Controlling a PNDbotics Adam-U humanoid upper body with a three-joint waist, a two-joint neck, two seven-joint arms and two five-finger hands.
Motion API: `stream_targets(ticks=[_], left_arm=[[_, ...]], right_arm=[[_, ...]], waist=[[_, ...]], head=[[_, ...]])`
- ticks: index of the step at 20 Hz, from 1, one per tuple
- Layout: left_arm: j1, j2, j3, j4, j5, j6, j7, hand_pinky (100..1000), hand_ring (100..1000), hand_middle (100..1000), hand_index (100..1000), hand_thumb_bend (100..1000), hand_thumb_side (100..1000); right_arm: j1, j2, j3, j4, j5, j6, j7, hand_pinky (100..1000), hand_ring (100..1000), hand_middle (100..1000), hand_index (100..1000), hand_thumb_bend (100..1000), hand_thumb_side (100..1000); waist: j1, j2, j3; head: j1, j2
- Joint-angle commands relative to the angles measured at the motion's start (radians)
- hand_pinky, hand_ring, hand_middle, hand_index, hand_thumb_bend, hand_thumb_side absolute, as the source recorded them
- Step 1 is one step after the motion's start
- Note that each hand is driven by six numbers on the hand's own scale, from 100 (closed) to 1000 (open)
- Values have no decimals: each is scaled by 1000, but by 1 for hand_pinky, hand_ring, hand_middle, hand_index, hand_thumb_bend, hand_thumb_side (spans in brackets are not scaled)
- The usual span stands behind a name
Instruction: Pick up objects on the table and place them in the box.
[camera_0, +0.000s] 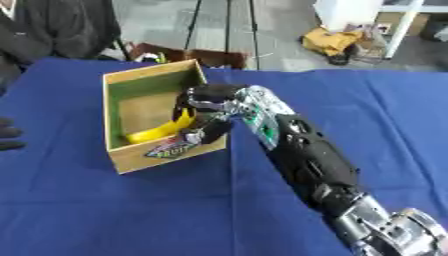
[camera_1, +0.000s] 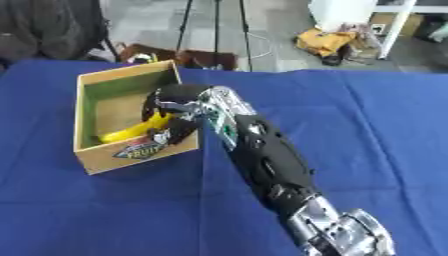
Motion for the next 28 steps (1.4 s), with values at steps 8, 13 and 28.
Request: stream_targets(ticks=[8,13,28], left_arm=[[-2,15,7,-14,2,-2,6,642,673,656,788,505,853],[8,17,18,-9,-3,-2,17,641,672,655,788,506,853],[28,35,41,7,-16,-5,42,640,671,653,787,502,857]], right_arm=[[-14,-76,-46,-123,-174,51,-122,727,623,694,768,193,471],[35,-152,-58,-185,-355,97,-141,730,610,692,770,198,484],[392,-470,-146,-441,-800,232,-231,737,590,688,772,203,478]], waist=[[7,-17,-22],[7,-22,-48],[-5,-23,-107]], head=[[21,-5],[53,-4],[116,-22]])
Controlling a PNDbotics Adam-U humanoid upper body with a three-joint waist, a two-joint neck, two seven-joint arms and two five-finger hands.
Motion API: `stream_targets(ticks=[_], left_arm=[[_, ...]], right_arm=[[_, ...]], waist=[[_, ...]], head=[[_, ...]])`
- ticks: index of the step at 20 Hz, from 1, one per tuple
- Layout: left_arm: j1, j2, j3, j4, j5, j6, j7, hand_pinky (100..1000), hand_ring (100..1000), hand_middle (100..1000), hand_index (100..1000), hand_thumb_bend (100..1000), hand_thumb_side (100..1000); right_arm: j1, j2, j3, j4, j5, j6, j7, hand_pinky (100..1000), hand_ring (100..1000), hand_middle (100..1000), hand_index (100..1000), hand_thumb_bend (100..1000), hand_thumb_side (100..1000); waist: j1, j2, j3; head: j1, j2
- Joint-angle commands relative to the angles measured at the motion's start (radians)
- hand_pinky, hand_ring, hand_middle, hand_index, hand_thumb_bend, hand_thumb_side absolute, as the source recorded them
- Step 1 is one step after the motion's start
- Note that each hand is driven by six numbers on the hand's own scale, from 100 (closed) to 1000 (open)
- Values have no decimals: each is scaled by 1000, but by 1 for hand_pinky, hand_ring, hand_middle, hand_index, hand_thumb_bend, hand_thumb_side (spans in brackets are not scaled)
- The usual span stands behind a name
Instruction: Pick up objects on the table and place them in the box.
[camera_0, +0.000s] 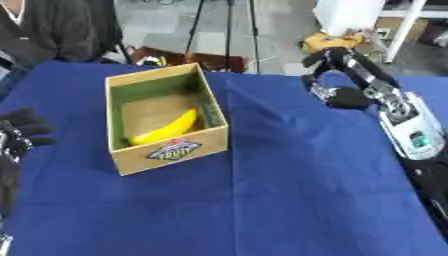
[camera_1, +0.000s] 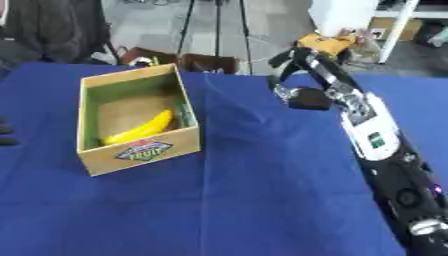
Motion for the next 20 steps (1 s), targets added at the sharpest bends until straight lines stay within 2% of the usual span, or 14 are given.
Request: stream_targets(ticks=[1,6,20], left_arm=[[-7,31,14,-6,-6,-1,6,640,671,653,787,502,857],[-7,31,14,-4,-8,-2,7,640,671,652,786,502,858],[-5,30,16,-8,-9,-2,8,640,670,650,784,502,858]], right_arm=[[31,-74,-27,-48,-50,21,-26,736,588,687,771,202,476],[93,-82,-50,-48,-74,36,-61,736,585,684,770,202,471],[105,-68,-55,-48,-70,37,-74,736,580,681,769,197,473]], waist=[[0,-13,-3],[-1,-10,-6],[1,-7,-11]], head=[[5,-13],[7,-23],[7,-25]])
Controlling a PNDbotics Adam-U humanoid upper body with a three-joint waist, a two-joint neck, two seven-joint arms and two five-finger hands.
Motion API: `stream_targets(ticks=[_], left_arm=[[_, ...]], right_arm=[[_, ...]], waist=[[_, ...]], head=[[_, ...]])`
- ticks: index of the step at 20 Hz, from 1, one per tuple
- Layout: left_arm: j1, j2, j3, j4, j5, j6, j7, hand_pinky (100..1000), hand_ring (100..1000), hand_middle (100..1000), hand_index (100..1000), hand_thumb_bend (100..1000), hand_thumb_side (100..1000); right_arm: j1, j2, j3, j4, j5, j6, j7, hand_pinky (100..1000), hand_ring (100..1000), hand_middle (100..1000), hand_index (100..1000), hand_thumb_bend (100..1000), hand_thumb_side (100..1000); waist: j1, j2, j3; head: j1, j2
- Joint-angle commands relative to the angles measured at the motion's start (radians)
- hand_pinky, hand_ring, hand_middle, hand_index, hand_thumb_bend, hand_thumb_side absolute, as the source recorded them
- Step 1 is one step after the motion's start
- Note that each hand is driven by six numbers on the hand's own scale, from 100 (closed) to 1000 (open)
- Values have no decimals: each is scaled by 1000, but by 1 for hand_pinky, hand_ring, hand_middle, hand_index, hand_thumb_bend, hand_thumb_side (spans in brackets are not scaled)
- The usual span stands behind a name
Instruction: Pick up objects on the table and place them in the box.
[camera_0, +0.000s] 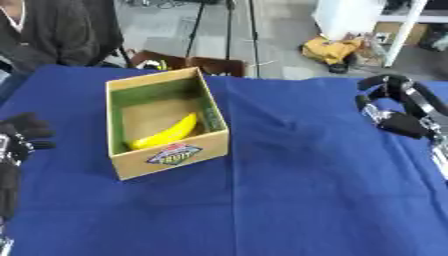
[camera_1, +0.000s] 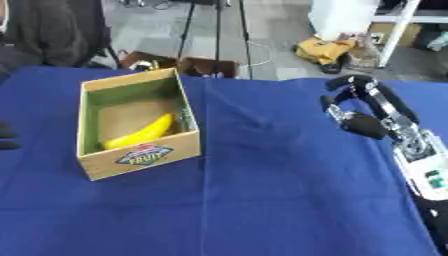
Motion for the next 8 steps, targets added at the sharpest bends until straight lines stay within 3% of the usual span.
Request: stream_targets(ticks=[1,8], left_arm=[[-7,23,12,-14,-5,-1,5,640,670,650,784,501,858],[-7,24,13,-14,-6,-1,7,640,670,650,784,500,859]], right_arm=[[-9,-22,-14,-21,-5,2,-6,736,579,680,769,197,473],[-6,-18,-17,-24,-9,4,-10,736,577,678,769,199,473]], waist=[[3,-11,-1],[5,-7,-5]], head=[[-1,-13],[2,-14]])
